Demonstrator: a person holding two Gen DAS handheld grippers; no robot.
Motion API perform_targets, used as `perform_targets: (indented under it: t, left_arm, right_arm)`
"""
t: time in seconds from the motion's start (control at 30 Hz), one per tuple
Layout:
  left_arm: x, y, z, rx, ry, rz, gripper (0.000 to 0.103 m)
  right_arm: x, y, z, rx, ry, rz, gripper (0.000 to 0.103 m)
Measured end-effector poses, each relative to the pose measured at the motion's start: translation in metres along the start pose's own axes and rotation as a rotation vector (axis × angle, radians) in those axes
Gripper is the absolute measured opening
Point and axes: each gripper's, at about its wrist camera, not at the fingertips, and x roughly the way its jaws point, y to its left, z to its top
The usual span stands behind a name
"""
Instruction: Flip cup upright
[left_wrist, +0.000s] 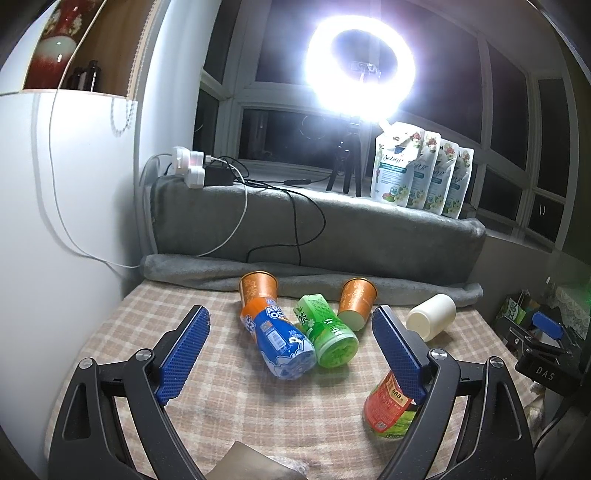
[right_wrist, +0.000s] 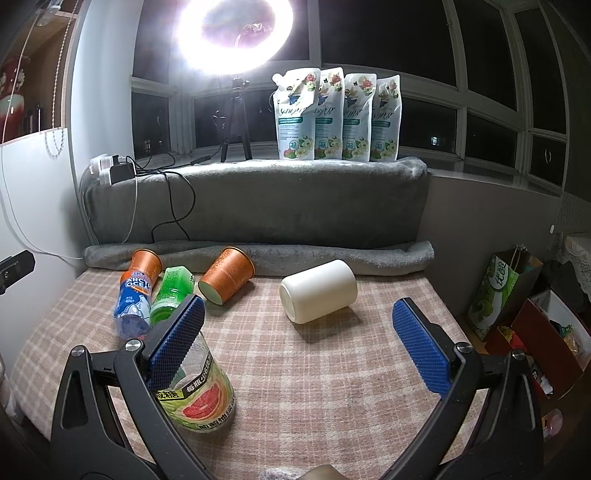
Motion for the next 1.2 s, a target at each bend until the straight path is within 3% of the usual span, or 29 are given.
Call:
perform_targets:
  t: [1.2]
  left_arm:
    - [0.0001,0.0014,-0.0024,-0.006,0.004,0.000,0.090]
  right_arm:
    - [0.0001,0.0018,0.0013,0.002,-0.002,0.000,0.103]
